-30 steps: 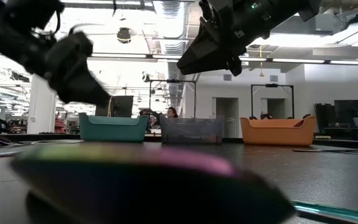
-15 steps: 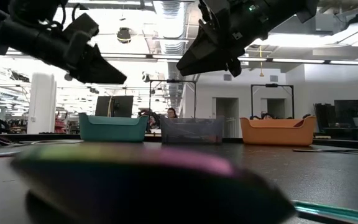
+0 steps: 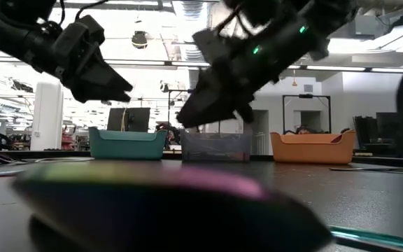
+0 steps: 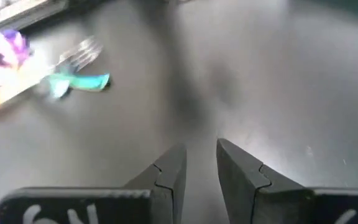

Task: Sort silverware by color (type)
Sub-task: Put the black fork into the green bin

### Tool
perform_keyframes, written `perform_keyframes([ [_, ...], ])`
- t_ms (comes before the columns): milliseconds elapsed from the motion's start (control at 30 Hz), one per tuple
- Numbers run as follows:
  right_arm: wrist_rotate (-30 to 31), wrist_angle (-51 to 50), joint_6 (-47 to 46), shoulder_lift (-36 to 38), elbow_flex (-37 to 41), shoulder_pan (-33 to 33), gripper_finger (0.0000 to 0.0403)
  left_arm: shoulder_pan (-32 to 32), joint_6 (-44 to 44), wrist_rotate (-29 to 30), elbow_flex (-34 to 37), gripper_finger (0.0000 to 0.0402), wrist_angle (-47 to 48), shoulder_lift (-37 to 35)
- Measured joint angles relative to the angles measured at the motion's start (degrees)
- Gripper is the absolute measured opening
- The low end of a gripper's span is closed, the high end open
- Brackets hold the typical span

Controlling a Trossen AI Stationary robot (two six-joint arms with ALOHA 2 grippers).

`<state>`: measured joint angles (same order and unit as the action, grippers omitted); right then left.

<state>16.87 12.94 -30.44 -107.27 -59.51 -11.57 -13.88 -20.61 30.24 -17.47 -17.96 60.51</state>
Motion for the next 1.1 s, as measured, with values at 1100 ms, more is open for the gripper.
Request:
perform_keyframes([
  [1100,10.0,-9.5,-0.2,7.5,-1.6,-8.5,0.0107,-24.5,-35.3,5.4,-5.6,0.0249,35.9,-5.0],
])
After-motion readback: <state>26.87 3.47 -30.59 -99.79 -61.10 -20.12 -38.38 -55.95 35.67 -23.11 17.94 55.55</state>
